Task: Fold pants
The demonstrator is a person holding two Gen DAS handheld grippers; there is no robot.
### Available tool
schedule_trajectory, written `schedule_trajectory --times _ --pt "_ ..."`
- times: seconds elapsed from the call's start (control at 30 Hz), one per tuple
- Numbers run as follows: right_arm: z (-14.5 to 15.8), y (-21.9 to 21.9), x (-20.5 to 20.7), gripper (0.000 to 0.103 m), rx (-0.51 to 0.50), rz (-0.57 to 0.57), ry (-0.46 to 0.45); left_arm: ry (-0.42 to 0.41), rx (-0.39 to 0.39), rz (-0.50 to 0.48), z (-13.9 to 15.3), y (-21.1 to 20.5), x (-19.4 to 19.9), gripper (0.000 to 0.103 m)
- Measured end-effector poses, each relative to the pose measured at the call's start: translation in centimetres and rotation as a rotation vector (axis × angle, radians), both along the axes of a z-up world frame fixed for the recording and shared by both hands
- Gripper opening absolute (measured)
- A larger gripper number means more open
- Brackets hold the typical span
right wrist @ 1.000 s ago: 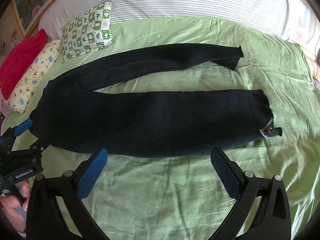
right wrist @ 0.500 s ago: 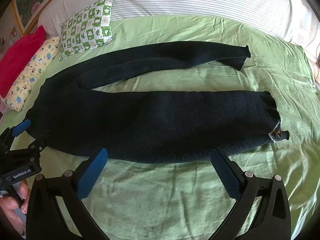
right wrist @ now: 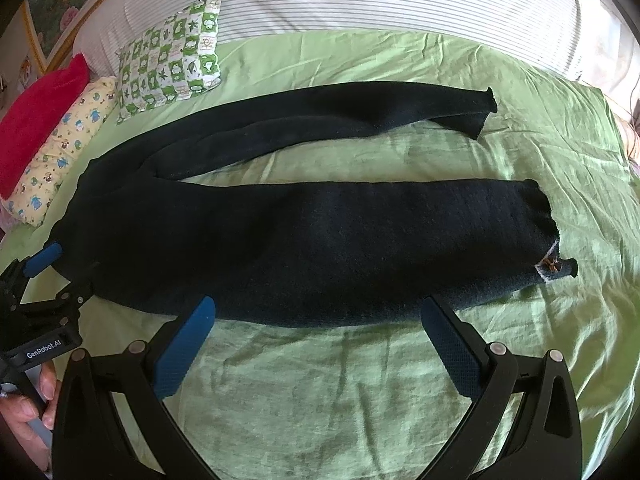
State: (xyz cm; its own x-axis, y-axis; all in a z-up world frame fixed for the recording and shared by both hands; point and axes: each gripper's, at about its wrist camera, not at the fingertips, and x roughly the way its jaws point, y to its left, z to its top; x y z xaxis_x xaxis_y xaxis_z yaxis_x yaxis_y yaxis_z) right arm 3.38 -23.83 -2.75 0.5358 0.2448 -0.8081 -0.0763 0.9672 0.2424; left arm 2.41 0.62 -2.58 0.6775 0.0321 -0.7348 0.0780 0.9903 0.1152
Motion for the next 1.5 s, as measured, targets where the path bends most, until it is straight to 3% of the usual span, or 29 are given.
schedule_trajectory --times 1.23,1.37,1.5 --pt "0.4 -0.6 0.1 0.103 0.014 -0.001 -0.012 -0.007 0.033 -0.034 0.8 -0.7 -0.3 0.102" --pt "0.9 -1.2 -0.1 0.103 0.015 -0.032 -0.024 -0.025 0.02 -0.064 1.3 -0.6 -0.5 0.102" --pt "0.9 -1.8 0.0 0.103 0.034 -0.064 -0.013 0.015 -0.018 -0.104 1.3 -0.1 0.1 0.102"
